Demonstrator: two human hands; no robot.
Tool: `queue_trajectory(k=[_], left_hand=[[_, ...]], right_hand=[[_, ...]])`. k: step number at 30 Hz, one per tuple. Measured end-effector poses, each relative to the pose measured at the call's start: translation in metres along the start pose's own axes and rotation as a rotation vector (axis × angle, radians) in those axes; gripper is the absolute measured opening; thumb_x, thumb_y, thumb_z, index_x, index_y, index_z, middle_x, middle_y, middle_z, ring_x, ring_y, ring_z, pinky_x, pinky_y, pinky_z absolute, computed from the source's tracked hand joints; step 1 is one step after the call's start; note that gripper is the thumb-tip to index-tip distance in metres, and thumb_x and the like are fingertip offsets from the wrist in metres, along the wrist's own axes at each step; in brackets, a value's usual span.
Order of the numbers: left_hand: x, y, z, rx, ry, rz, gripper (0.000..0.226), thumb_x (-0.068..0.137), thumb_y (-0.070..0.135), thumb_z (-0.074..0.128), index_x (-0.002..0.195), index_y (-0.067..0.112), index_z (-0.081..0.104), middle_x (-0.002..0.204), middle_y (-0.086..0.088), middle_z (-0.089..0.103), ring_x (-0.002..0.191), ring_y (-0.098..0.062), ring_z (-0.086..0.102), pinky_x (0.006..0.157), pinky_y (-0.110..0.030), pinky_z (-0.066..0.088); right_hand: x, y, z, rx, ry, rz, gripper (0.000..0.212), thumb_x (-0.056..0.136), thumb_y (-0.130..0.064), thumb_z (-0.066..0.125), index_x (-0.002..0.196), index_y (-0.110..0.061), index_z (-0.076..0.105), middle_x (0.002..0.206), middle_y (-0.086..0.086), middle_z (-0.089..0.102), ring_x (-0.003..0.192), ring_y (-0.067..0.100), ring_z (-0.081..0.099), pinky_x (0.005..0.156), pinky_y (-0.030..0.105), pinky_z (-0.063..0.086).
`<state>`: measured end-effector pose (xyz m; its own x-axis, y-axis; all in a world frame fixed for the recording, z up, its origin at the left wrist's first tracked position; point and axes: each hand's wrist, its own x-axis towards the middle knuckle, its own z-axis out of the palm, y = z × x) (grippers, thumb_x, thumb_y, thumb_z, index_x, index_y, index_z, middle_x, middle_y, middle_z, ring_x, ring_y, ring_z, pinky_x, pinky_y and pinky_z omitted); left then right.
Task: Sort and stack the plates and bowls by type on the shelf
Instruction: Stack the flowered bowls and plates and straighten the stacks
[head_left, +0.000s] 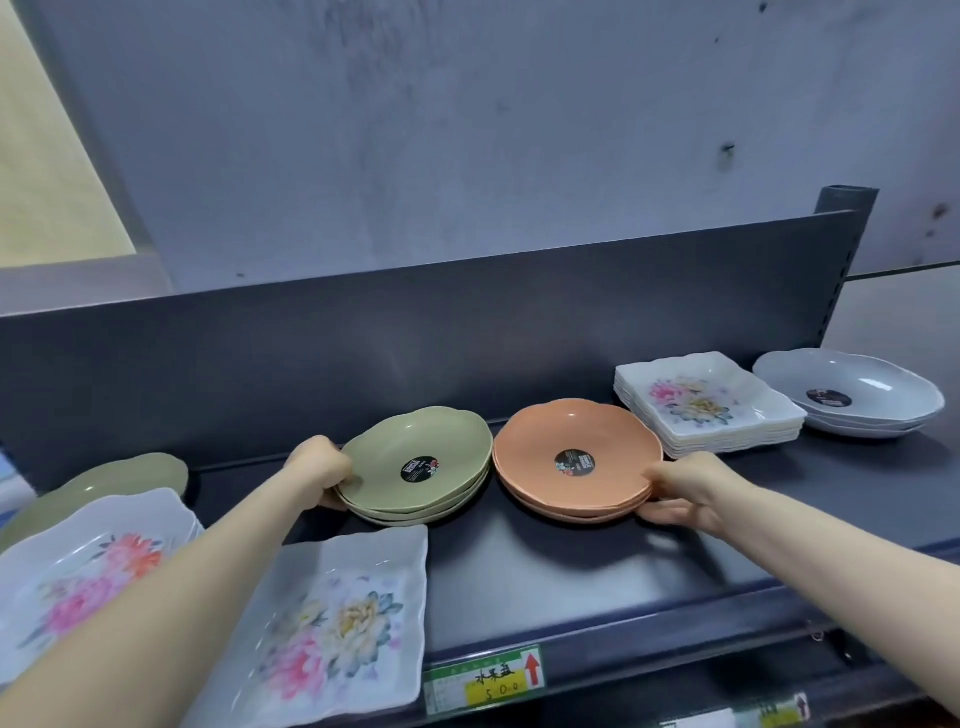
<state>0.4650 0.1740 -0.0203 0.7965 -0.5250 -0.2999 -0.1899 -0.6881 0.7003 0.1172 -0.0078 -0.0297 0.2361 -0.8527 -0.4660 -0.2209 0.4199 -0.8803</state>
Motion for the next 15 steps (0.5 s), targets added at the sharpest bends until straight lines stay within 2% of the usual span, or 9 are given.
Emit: queue_trajectory(k=[3,5,6,8,9,10,12,14,15], left_hand=[[-0.002,0.001,0.0,-0.015,-0.043,-0.016,0.016,0.084,-0.008,0.045,0.092,-0.009,0.058,0.076,-0.02,0.058,0.057,-0.035,0.061,0.044,-0.036,0.057],[-0.004,0.003,0.002,-0.048,-0.075,-0.027,0.017,0.085,-0.008,0.045,0.095,-0.01,0.059,0.074,-0.021,0.06,0.054,-0.034,0.061,0.042,-0.036,0.057],[-0.005,0.003,0.004,-0.065,-0.085,-0.03,0.017,0.086,-0.009,0.045,0.095,-0.01,0.059,0.073,-0.021,0.061,0.055,-0.034,0.062,0.044,-0.036,0.058],[-0.01,0.004,0.007,-0.087,-0.084,-0.034,0.017,0.086,-0.01,0.044,0.094,-0.01,0.058,0.072,-0.021,0.061,0.054,-0.033,0.061,0.046,-0.037,0.058],[-0.012,0.003,0.008,-0.097,-0.081,-0.032,0.017,0.086,-0.011,0.042,0.094,-0.009,0.058,0.072,-0.021,0.06,0.054,-0.033,0.061,0.045,-0.036,0.057],[-0.013,0.003,0.009,-0.104,-0.079,-0.03,0.018,0.086,-0.011,0.041,0.093,-0.009,0.057,0.072,-0.021,0.06,0.054,-0.033,0.061,0.045,-0.036,0.057],[-0.017,0.003,0.009,-0.124,-0.079,-0.031,0.017,0.085,-0.011,0.041,0.091,-0.009,0.057,0.071,-0.021,0.06,0.054,-0.033,0.061,0.049,-0.037,0.059],[-0.024,0.003,0.008,-0.125,-0.081,-0.031,0.013,0.084,-0.01,0.046,0.09,-0.009,0.058,0.072,-0.021,0.061,0.056,-0.033,0.062,0.061,-0.041,0.061],[-0.028,0.004,0.006,-0.123,-0.078,-0.029,0.009,0.084,-0.008,0.05,0.088,-0.008,0.058,0.073,-0.02,0.061,0.058,-0.033,0.062,0.065,-0.042,0.061]], right_hand=[[0.005,0.0,0.011,0.178,-0.005,0.066,0.013,0.09,0.01,0.052,0.098,0.0,0.052,0.091,0.02,0.058,0.072,0.028,0.059,0.043,0.037,0.056],[0.007,-0.003,0.018,0.275,0.005,0.096,0.012,0.092,0.008,0.051,0.086,-0.002,0.053,0.085,0.015,0.058,0.067,0.022,0.056,0.035,0.033,0.053],[0.009,-0.004,0.022,0.306,0.004,0.108,0.017,0.093,0.008,0.05,0.08,-0.004,0.051,0.08,0.013,0.057,0.065,0.019,0.054,0.04,0.031,0.055],[0.01,-0.005,0.027,0.328,-0.004,0.123,0.018,0.094,0.008,0.048,0.08,-0.004,0.052,0.079,0.011,0.056,0.063,0.017,0.052,0.073,0.037,0.058],[0.011,-0.005,0.028,0.327,-0.007,0.129,0.014,0.094,0.007,0.048,0.089,-0.003,0.055,0.08,0.011,0.057,0.064,0.018,0.052,0.086,0.045,0.052],[0.011,-0.005,0.028,0.327,-0.009,0.13,0.016,0.094,0.007,0.048,0.101,-0.004,0.056,0.08,0.011,0.057,0.066,0.019,0.054,0.091,0.048,0.049],[0.008,-0.004,0.025,0.342,-0.021,0.118,0.027,0.094,0.006,0.049,0.117,-0.007,0.054,0.082,0.011,0.059,0.072,0.021,0.057,0.086,0.043,0.054],[0.003,-0.003,0.022,0.347,-0.036,0.113,0.03,0.094,0.003,0.05,0.122,-0.006,0.054,0.095,0.012,0.062,0.071,0.02,0.056,0.056,0.032,0.059],[0.0,-0.001,0.021,0.352,-0.06,0.116,0.03,0.095,0.002,0.05,0.124,-0.002,0.055,0.096,0.012,0.062,0.072,0.019,0.056,0.05,0.032,0.058]])
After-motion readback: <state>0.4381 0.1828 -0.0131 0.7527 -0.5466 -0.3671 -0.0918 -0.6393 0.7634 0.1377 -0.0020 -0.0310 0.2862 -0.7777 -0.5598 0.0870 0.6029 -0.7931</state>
